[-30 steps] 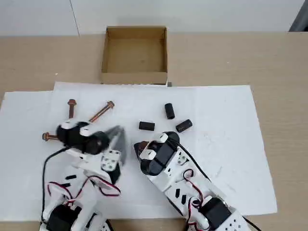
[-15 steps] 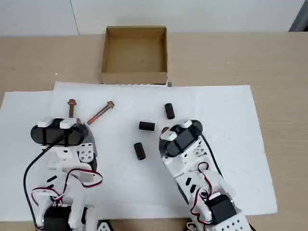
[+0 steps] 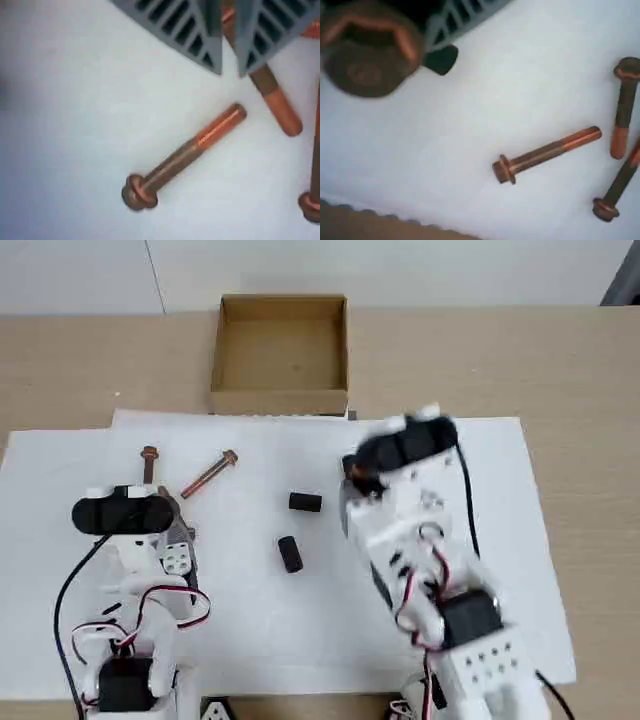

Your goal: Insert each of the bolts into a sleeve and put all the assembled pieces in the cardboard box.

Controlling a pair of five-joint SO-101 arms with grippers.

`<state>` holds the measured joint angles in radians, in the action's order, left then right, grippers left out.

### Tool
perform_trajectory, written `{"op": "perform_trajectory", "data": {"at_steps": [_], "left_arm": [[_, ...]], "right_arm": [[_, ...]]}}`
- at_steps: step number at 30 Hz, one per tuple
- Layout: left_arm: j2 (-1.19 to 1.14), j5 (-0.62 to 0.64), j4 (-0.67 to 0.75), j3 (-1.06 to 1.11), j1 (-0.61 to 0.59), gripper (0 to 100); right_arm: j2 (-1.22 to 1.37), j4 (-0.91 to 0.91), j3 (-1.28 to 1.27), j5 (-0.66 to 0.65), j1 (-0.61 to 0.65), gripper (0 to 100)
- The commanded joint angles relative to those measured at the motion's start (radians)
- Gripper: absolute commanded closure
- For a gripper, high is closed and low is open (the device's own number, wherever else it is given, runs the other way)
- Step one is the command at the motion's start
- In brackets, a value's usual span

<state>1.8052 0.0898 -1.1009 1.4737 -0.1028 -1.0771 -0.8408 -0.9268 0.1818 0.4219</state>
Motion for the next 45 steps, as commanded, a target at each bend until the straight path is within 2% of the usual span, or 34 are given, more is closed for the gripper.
{"op": "perform_trajectory", "data": {"at_steps": [1, 12, 30, 35, 40, 45], "left_arm": [[0.006, -0.005, -0.002, 0.022, -0.003, 99], [0.011, -0.002, 0.0, 0.11, 0.0, 99], [0.011, -0.002, -0.003, 0.14, 0.0, 99], [0.011, -0.002, -0.005, 0.14, 0.0, 99], [0.011, -0.002, -0.005, 0.14, 0.002, 99], [0.011, -0.002, -0.005, 0.14, 0.002, 99]], "right_arm": [[0.191, 0.012, 0.207, 0.012, -0.038, 99.6], [0.739, 0.094, 0.695, 0.0, -0.079, 99.5], [1.57, 0.147, 1.554, -0.178, -0.084, 99.5], [1.755, 0.194, 1.725, -0.253, -0.079, 99.5], [1.897, 0.183, 1.854, -0.269, -0.081, 99.2], [1.945, 0.134, 1.87, -0.269, -0.074, 87.2]]}}
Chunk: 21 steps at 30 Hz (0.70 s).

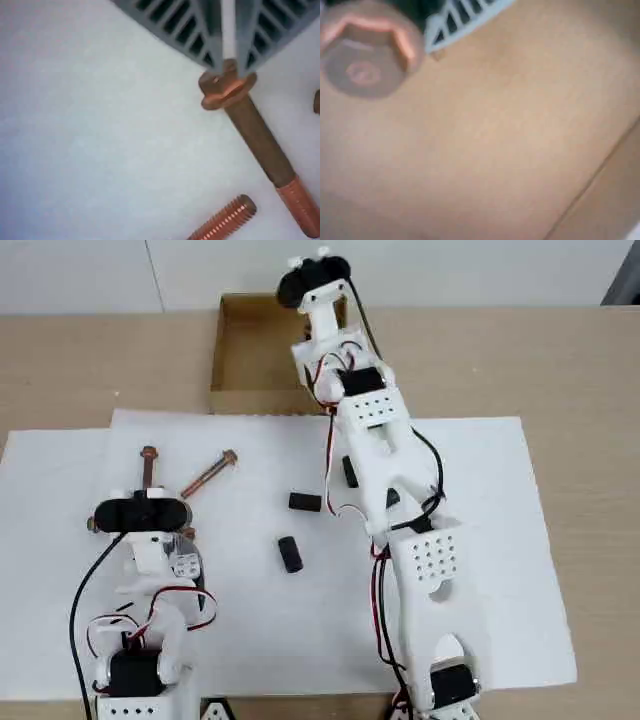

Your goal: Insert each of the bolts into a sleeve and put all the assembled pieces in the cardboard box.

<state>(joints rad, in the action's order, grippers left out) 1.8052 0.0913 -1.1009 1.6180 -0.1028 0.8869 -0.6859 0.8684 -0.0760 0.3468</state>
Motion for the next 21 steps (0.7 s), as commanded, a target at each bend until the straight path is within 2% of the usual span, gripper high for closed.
{"op": "perform_trajectory", "data": {"at_steps": [1, 12, 21], "left_arm": [[0.011, -0.003, -0.005, -0.004, 0.002, 99], [0.011, -0.003, -0.005, -0.004, 0.002, 99], [0.011, -0.003, -0.005, -0.004, 0.002, 99]], "right_arm": [[-0.019, -0.041, 0.075, -0.008, 0.002, 85.9], [-0.031, -0.073, 0.077, -0.006, 0.004, 85.8], [-0.202, -0.277, 0.077, -0.002, 0.008, 85.9]]}}
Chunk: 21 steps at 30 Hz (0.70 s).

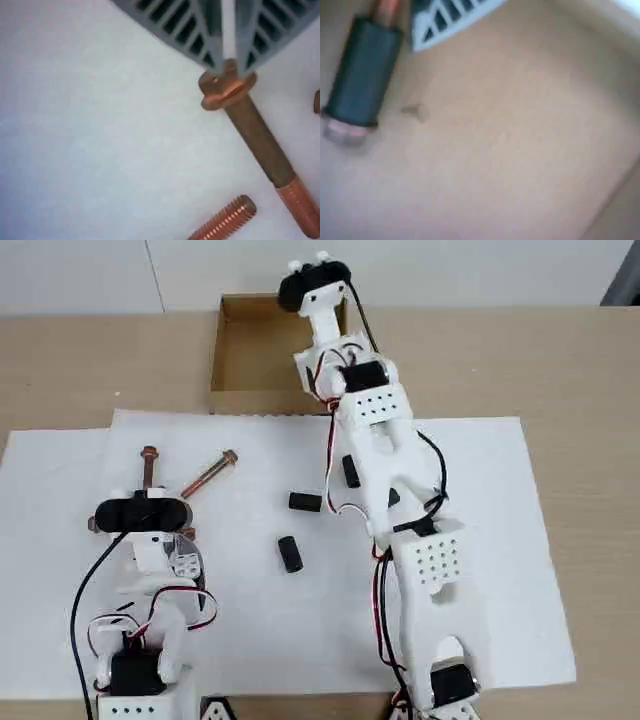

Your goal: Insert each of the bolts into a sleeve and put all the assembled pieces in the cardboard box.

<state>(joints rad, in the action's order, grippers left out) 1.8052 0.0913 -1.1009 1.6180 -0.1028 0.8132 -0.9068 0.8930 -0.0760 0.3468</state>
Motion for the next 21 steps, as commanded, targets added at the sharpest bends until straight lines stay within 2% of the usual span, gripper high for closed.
{"op": "perform_trajectory", "data": {"at_steps": [1, 8, 21], "left_arm": [[0.011, -0.003, -0.005, -0.004, 0.002, 99], [0.011, -0.003, -0.005, -0.004, 0.002, 99], [0.011, -0.002, -0.002, -0.004, -0.005, 99]], "right_arm": [[-0.157, -0.085, 0.052, -0.002, 0.008, 85.9], [-0.312, -0.311, 0.052, 0.054, 0.027, 85.9], [-0.479, -0.785, 0.052, 0.055, 0.073, 85.9]]}}
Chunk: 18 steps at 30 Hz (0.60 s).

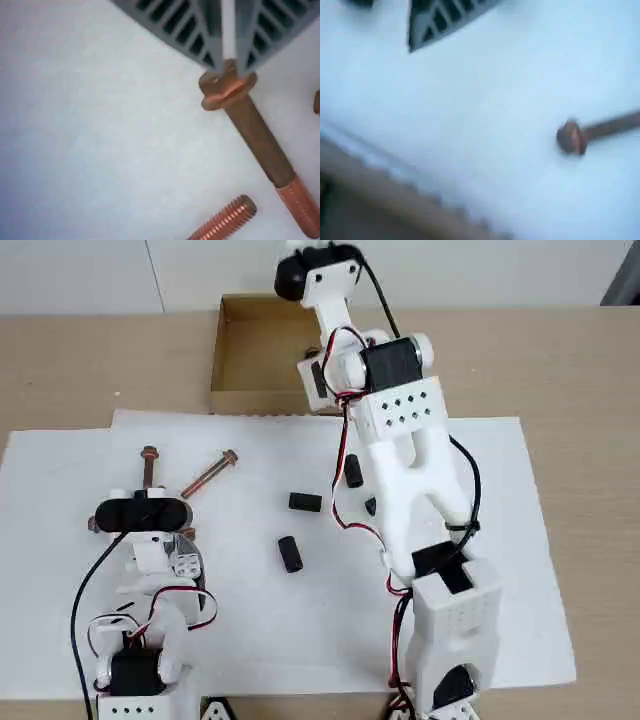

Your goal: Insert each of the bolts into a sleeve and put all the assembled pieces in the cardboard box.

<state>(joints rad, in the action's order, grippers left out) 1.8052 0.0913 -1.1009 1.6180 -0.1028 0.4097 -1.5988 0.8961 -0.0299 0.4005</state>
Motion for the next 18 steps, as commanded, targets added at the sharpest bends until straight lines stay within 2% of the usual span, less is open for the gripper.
{"op": "perform_trajectory", "data": {"at_steps": [1, 8, 12, 18], "left_arm": [[0.011, -0.002, -0.002, -0.004, -0.006, 99], [0.011, -0.002, -0.002, -0.004, -0.006, 99], [0.011, -0.002, -0.002, -0.004, -0.006, 99], [0.011, -0.002, -0.002, -0.004, -0.006, 99]], "right_arm": [[-0.084, -0.119, 0.046, 0.009, 0.027, 85.9], [-0.188, -0.139, 0.009, 0.084, 0.09, 85.9], [-0.294, -0.139, -0.196, 0.087, 0.124, 85.9], [-0.464, -0.131, -0.511, 0.172, 0.147, 85.9]]}}
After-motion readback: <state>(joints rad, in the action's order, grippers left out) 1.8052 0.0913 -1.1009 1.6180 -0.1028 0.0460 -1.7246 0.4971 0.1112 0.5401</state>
